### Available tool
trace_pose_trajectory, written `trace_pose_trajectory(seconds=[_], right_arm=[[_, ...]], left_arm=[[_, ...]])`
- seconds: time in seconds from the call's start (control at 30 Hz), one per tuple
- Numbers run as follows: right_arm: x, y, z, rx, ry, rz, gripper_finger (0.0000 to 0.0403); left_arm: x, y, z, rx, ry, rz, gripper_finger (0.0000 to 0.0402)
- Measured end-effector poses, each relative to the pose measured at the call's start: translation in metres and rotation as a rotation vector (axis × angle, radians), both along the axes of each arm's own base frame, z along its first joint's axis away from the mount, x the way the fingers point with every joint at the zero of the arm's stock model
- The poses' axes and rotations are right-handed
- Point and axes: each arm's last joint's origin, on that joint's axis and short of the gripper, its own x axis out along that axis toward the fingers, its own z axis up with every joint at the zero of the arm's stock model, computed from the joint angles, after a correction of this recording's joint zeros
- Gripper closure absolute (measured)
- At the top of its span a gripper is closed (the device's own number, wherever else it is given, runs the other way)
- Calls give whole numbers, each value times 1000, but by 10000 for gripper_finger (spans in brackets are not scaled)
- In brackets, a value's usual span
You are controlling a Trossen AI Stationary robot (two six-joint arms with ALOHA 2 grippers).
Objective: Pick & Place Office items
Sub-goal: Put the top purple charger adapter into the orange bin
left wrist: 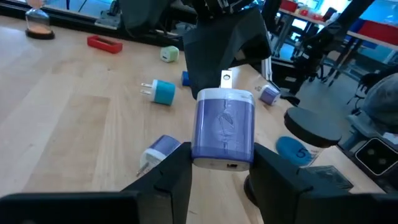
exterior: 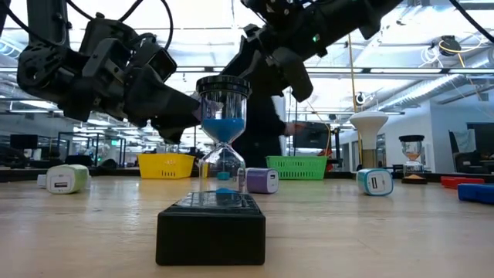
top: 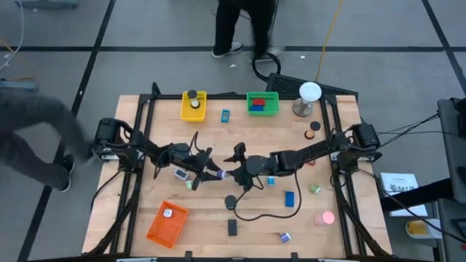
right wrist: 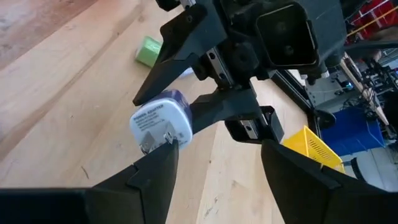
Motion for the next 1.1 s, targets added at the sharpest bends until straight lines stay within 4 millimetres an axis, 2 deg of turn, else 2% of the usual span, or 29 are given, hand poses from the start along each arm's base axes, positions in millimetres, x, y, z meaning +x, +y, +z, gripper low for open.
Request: trace_pose_trajectory(seconds=[0.37, 0.57, 0.77, 0.87, 0.97, 1.1], right_arm=[[-18, -6, 24, -42, 15, -118, 176], [-21, -2, 25, -30, 25, -110, 172], [-17, 2, 16, -3, 35, -117, 129], [-14, 1, 14, 27, 35, -40, 117], [-12, 2, 15, 82, 16, 25, 121], [-9, -3, 18, 58, -14, 30, 143]], left_arm=[[1, 16, 5, -14, -40, 33, 262], [1, 21, 6, -23, -55, 33, 269], [0, 22, 7, -28, -62, 22, 264], [0, 22, 7, -30, -58, 23, 266], [0, 22, 7, -35, -57, 23, 267], [0, 22, 7, -44, -54, 23, 264]])
